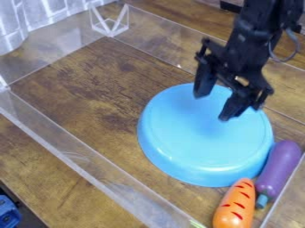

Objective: Move the carrot to the right side

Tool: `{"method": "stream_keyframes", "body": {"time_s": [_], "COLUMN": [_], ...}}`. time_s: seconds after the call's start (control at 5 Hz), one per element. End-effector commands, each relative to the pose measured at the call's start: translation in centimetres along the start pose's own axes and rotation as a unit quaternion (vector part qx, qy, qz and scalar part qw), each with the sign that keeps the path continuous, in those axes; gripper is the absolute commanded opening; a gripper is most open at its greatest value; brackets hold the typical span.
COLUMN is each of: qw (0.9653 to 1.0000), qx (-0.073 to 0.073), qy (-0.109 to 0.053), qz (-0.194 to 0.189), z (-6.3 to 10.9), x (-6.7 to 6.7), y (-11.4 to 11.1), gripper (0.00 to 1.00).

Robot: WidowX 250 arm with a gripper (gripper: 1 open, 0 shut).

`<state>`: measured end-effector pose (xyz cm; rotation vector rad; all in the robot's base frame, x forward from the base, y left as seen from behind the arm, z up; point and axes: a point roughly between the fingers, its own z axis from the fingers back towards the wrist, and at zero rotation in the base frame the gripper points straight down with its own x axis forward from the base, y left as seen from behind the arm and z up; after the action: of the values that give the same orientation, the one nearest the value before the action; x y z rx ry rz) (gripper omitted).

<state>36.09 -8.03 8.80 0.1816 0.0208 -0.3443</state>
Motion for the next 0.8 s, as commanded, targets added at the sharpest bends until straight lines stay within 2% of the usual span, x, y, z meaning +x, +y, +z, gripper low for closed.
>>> {"method": "stream_keyframes", "body": {"time_s": [0.0, 0.2, 0.4, 0.6], "qw": [0.9971, 0.9948, 0.9948, 0.9962], "qx": [0.009, 0.012, 0.015, 0.014], "qy": [-0.061, -0.068, -0.07, -0.068], "qz": [-0.045, -0.076, -0.072, -0.052], "z": [3.2, 3.3, 2.9, 2.5], "x": [0.0, -0.1, -0.6, -0.7], "y": [-1.7, -2.8, -3.4, -2.9], "gripper": [1.0, 1.0, 1.0, 1.0]}}
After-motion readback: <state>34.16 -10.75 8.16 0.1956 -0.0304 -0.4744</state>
